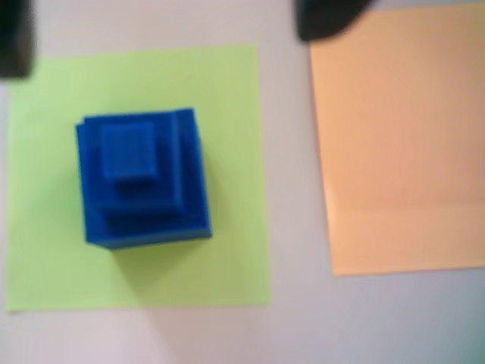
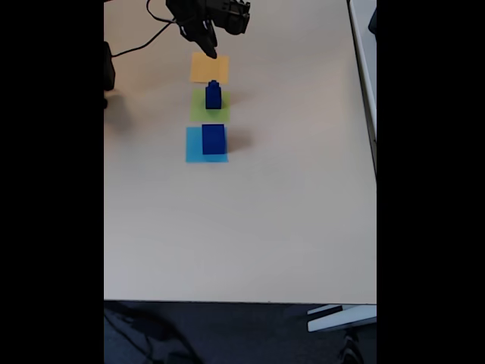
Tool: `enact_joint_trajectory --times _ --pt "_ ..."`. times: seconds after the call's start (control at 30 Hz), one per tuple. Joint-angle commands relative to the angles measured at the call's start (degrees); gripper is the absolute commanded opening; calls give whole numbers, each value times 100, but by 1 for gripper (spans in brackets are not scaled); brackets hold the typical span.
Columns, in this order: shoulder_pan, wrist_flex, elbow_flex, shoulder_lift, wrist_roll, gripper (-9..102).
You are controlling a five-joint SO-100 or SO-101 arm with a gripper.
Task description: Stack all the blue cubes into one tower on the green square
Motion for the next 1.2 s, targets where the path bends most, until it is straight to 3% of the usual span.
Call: enact_joint_trajectory --times 0.0,0.6,1.17 --pt "-97 26 -281 -26 97 24" --pt "-53 -97 -44 -765 360 26" --pt "79 -993 677 -896 211 26"
